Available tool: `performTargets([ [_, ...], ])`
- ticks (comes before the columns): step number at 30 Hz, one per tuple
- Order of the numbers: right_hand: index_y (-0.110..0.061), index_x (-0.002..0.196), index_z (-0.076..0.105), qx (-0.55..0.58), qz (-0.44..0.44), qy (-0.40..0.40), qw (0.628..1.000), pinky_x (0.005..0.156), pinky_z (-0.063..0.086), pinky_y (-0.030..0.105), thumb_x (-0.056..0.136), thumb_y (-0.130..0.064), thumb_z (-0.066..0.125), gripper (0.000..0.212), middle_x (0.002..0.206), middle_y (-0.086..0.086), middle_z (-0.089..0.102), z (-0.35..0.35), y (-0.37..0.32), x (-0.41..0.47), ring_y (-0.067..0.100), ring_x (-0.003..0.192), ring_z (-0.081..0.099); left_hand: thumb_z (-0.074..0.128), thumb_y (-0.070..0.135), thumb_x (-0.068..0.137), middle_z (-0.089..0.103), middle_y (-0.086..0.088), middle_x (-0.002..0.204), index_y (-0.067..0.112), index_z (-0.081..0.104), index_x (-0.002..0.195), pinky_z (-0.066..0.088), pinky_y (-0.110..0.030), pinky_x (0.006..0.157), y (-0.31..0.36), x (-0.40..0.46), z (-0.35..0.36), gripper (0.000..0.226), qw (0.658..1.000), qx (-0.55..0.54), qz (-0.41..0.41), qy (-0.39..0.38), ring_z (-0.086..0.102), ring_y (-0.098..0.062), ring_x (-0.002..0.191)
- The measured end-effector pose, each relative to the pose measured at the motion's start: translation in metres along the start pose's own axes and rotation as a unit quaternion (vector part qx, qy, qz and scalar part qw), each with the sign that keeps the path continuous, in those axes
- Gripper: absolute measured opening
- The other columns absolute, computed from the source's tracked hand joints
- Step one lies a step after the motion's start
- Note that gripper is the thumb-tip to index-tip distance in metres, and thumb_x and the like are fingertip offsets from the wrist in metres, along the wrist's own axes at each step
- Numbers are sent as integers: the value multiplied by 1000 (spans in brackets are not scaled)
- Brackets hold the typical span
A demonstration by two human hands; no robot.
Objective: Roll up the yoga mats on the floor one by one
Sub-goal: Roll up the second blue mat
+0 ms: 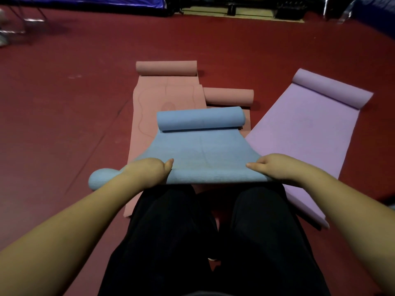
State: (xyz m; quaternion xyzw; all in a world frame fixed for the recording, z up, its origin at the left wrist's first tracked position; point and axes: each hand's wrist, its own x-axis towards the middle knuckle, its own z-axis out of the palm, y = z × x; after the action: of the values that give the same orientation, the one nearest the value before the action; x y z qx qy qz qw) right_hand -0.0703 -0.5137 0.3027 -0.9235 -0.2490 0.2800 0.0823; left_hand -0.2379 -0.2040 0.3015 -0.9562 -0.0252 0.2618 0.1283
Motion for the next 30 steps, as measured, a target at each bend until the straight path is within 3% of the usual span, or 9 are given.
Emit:
performTargets([
  [5, -19, 80, 65, 30, -1, -51, 998, 77, 42, 30, 93, -66, 44, 54, 84, -3, 64, 2, -1, 2, 15, 82, 58, 35, 18, 103, 48, -20, 134, 14, -3, 157, 42, -41, 95, 2, 7, 10, 67, 998, -40, -2, -57, 51, -36, 120],
  [10, -22, 85, 64, -28, -20, -50, 998, 83, 42, 32, 96, -66, 35, 54, 89, -1, 65, 13, -1, 1, 18, 89, 59, 33, 35, 103, 51, -10, 128, 29, 12, 155, 38, -39, 78, 9, -5, 31, 56, 998, -31, -46, 33, 49, -34, 113],
  [12, -22, 79, 60, -39, -30, -21, 999, 83, 45, 33, 96, -65, 35, 53, 84, -1, 64, 23, 3, 0, 19, 87, 59, 17, 49, 98, 51, -6, 109, 31, 34, 147, 31, -39, 74, 16, -17, 45, 55, 990, 3, -106, 94, 46, -31, 103],
  [14, -19, 76, 57, -42, -44, 20, 998, 79, 48, 36, 95, -65, 36, 53, 79, 0, 63, 35, 7, -4, 20, 82, 59, 7, 55, 88, 46, -3, 84, 23, 67, 109, 24, -39, 70, 25, -23, 58, 72, 968, -77, -156, 182, 42, -28, 85],
  [16, -18, 73, 55, -34, -56, 59, 996, 75, 47, 36, 95, -63, 38, 52, 76, 0, 60, 42, 8, -11, 18, 78, 57, 25, 53, 91, 47, -5, 70, 14, 64, 70, 27, -39, 68, 26, -26, 69, 59, 935, -123, -179, 279, 43, -29, 73],
  [17, -19, 73, 54, -34, -58, 70, 995, 74, 47, 36, 95, -62, 39, 51, 77, -1, 59, 42, 7, -14, 18, 78, 57, 32, 51, 91, 47, -6, 68, 14, 60, 64, 29, -40, 67, 24, -28, 73, 54, 928, -121, -185, 299, 44, -30, 70],
  [20, -27, 73, 55, -77, -50, 102, 991, 75, 38, 34, 96, -61, 39, 44, 82, -5, 52, 46, 6, -20, 18, 91, 53, 36, 45, 93, 47, -6, 69, 13, 58, 63, 32, -40, 65, 19, -33, 84, 49, 929, -101, -170, 314, 46, -30, 67],
  [25, -27, 65, 68, -203, -39, 300, 931, 74, 25, 35, 89, -66, 34, 57, 75, -5, 51, 59, 2, -26, 25, 88, 53, 34, 39, 93, 48, -7, 62, 11, 53, 58, 32, -36, 54, 21, -27, 79, 49, 908, -164, -177, 342, 51, -33, 59],
  [30, -21, 79, 66, -161, 14, 254, 954, 69, 28, 33, 94, -61, 41, 49, 79, -4, 43, 58, 0, -34, 26, 94, 58, 39, 38, 91, 51, -11, 67, 10, 63, 60, 33, -42, 66, 18, -27, 72, 49, 912, -136, -224, 314, 47, -33, 70],
])
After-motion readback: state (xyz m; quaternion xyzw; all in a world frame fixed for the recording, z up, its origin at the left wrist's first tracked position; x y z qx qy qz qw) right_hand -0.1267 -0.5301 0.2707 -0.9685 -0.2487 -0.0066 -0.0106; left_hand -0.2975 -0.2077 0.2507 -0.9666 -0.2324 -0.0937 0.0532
